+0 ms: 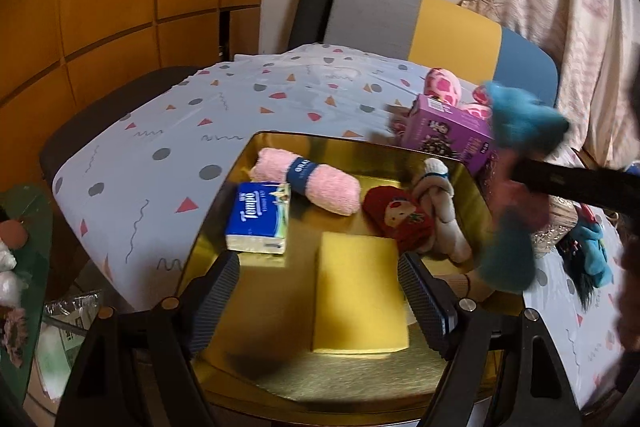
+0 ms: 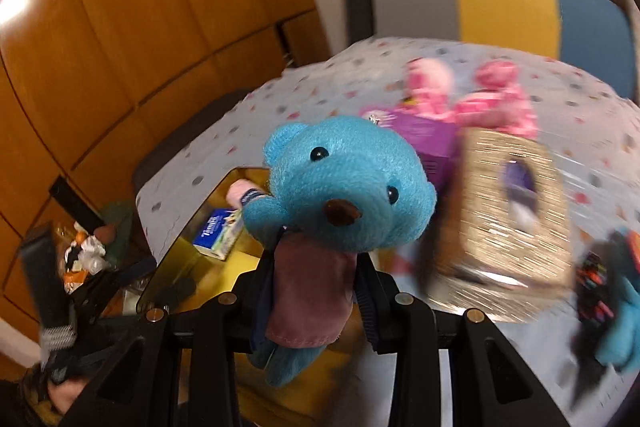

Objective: Organize soft objects
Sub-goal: 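Carry the blue teddy bear into the gold tray and open the right tool, then withdraw both tools from the tray toward the remaining items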

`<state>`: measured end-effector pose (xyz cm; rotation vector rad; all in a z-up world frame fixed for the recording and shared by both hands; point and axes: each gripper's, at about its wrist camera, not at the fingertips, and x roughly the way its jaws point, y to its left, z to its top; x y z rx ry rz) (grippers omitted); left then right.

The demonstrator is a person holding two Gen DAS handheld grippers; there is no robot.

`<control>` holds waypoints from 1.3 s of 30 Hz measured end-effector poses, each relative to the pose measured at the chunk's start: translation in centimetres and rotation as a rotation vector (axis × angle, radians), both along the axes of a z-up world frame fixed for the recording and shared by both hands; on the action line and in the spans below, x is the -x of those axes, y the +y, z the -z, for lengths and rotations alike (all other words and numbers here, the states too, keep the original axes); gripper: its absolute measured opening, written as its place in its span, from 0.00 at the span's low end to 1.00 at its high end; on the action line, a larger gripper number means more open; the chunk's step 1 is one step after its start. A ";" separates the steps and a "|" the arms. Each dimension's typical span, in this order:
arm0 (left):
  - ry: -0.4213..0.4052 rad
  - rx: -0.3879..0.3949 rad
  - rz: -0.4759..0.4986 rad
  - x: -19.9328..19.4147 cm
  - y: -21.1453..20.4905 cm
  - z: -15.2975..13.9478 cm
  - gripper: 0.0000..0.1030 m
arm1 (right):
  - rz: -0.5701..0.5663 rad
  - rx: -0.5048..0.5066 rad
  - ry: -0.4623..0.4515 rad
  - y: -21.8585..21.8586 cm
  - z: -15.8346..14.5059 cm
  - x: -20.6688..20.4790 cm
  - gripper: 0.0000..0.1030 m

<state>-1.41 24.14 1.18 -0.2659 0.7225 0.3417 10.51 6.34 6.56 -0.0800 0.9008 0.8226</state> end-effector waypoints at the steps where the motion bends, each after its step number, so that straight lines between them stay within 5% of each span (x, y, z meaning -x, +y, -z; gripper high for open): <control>1: 0.000 0.003 -0.005 0.1 0.2 0.0 0.79 | -0.009 0.001 0.017 1.2 0.4 -0.5 0.36; 8: 0.002 0.023 -0.034 0.8 1.5 0.4 0.80 | 0.005 0.003 0.153 7.0 3.8 -3.4 0.51; 11: 0.007 0.032 -0.041 0.9 1.7 0.6 0.80 | 0.022 -0.010 0.176 6.8 4.3 -3.4 0.65; 16: -0.010 0.024 -0.029 0.9 1.2 0.1 0.80 | 0.054 -0.009 0.150 4.8 3.8 -2.7 0.65; 27: -0.028 -0.027 0.054 0.5 -1.7 -1.4 0.81 | 0.088 0.052 -0.072 -0.4 1.2 1.0 0.65; 39: -0.003 -0.057 0.140 -0.4 -5.0 -1.5 0.81 | 0.256 0.033 -0.085 -9.1 0.9 0.9 0.65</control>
